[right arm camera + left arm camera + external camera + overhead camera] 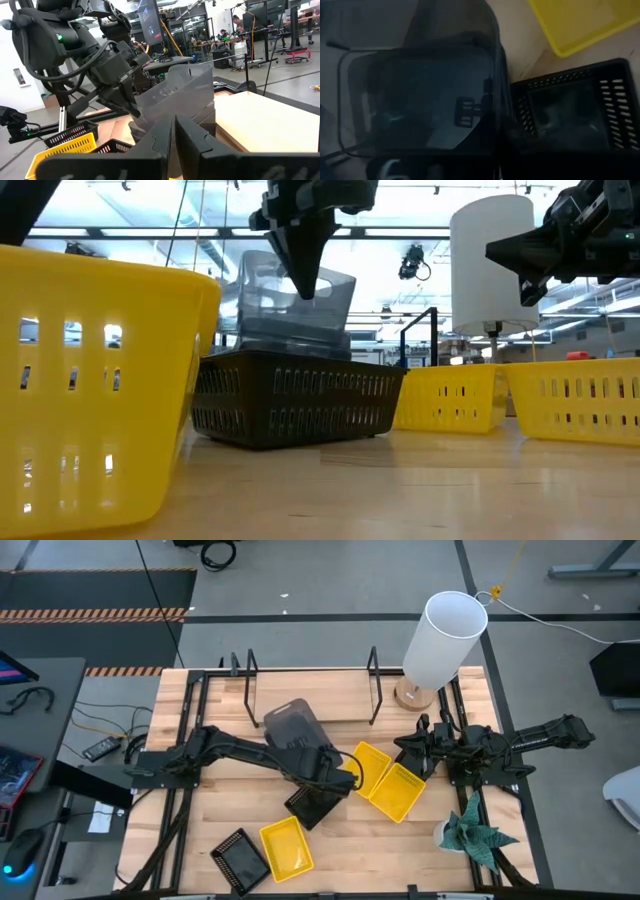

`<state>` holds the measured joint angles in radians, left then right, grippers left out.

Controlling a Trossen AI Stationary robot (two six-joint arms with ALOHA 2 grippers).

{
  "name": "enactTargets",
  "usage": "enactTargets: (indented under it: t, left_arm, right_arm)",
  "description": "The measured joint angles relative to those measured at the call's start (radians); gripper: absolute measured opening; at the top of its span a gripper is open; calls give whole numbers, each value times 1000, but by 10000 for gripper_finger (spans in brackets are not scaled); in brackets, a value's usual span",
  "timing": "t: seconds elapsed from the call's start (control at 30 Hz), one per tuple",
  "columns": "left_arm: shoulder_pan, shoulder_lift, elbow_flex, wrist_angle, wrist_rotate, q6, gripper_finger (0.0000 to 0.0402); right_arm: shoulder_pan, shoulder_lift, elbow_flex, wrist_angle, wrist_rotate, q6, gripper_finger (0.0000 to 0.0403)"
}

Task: Stack baskets on shelf by color
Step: Stack the bottom gray bin on top of the top gray bins

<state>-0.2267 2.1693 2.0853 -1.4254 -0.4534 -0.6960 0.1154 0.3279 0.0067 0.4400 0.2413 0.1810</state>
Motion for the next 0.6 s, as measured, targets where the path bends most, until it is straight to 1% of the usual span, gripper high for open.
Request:
enactTargets:
  t: [0.17, 0.27, 0.4, 0.6]
  left_arm:
    - [1, 0, 0, 12, 23, -12, 9]
    - [1, 0, 0, 14, 32, -17, 24]
    - [1, 0, 0, 14, 45, -11, 61]
    - [1, 0, 0, 15, 67, 55, 123]
  right_arm:
    - [0, 0, 0, 0, 0, 0, 28]
    - [0, 0, 0, 0, 0, 0, 28]
    - [0, 0, 0, 0, 0, 0, 28]
    - [0, 0, 0, 0, 0, 0, 28]
